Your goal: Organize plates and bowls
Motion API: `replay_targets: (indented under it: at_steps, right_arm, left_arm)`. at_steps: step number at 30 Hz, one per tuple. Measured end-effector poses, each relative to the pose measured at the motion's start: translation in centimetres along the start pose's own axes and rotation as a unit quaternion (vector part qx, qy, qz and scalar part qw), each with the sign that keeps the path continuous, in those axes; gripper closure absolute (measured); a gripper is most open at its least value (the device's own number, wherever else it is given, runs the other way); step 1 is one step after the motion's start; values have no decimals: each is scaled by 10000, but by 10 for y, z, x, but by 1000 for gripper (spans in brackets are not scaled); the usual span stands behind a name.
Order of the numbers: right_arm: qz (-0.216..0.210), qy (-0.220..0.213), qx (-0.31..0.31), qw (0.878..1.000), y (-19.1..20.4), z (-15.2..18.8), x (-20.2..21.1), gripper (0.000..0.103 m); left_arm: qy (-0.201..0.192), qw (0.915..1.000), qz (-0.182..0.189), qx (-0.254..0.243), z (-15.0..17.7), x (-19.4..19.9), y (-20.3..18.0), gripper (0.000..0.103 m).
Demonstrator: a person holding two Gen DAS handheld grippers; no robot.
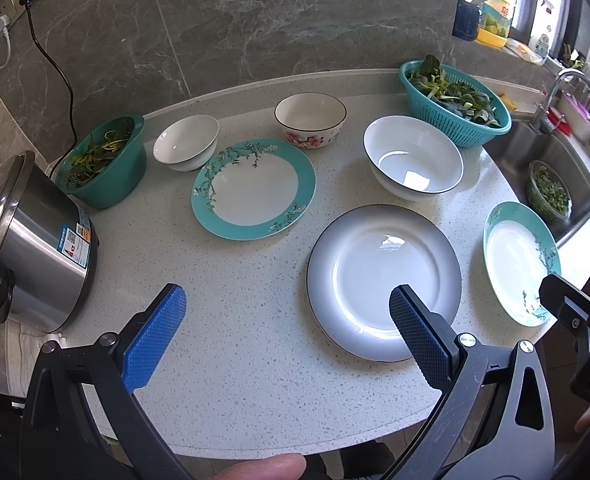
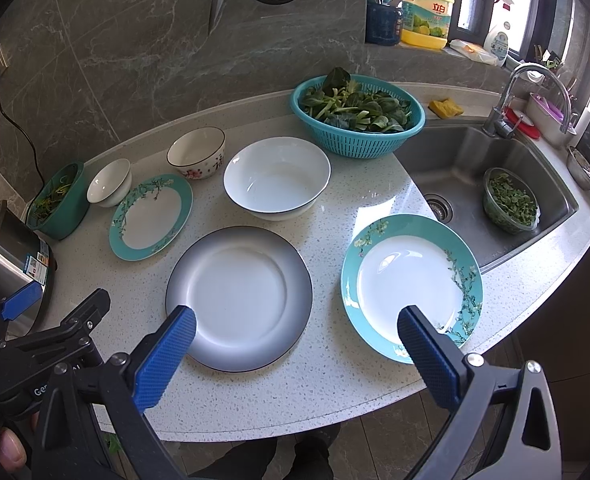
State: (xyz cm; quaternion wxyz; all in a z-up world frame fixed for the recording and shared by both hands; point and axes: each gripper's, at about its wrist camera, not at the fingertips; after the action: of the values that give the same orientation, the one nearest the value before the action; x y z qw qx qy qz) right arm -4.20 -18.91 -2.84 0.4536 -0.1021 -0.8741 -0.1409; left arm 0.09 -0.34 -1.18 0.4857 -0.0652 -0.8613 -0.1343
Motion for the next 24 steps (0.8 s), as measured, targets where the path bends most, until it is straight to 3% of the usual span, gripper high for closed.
replay_targets:
  at_steps: [24]
  right_arm:
    - [6, 22, -4, 10000, 1, -1, -2, 0]
  left_arm:
    - [61, 10000, 10, -26, -2, -8, -1, 0]
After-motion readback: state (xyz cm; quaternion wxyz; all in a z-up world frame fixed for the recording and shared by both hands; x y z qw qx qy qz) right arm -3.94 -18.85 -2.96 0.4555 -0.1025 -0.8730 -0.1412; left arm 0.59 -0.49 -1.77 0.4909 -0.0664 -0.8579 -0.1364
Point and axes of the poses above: each gripper's, at about its wrist camera, not at the fingertips, and x roughly against the way its jaws point, y to its left, z to its underside, and after that the axes turned 10 degrees about -x, right-handed
